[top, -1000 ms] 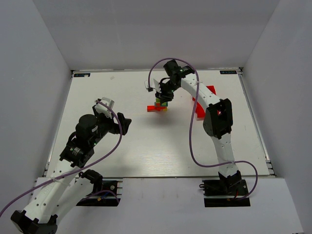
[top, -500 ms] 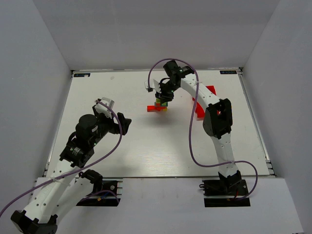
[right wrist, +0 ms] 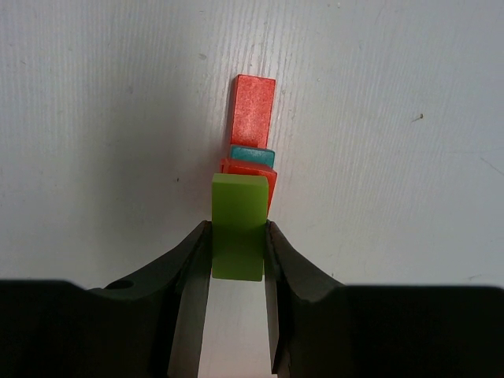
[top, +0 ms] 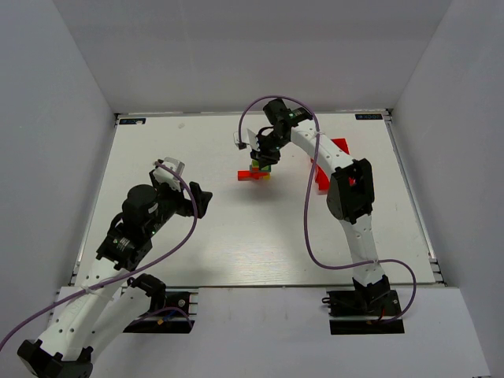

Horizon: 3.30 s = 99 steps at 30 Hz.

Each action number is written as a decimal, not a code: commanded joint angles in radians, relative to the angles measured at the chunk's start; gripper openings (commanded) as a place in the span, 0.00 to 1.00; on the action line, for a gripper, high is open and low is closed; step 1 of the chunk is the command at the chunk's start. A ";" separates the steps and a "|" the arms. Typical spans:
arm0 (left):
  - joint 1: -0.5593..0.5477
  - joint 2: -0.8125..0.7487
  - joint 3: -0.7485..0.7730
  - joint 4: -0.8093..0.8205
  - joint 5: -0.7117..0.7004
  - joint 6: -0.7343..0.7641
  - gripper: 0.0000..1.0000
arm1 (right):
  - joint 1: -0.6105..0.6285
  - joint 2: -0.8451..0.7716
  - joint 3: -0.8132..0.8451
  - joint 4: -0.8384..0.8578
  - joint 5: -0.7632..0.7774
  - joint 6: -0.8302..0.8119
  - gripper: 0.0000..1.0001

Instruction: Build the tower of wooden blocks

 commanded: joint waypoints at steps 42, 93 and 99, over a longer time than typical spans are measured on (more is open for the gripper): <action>0.005 -0.010 -0.005 0.021 0.011 0.007 1.00 | 0.006 -0.001 0.014 0.020 0.012 0.000 0.41; 0.005 0.050 -0.043 0.071 0.146 0.114 1.00 | -0.010 -1.545 -1.511 0.842 0.425 0.965 0.90; 0.005 0.050 -0.043 0.071 0.146 0.123 1.00 | -0.002 -1.576 -1.540 0.876 0.537 0.948 0.90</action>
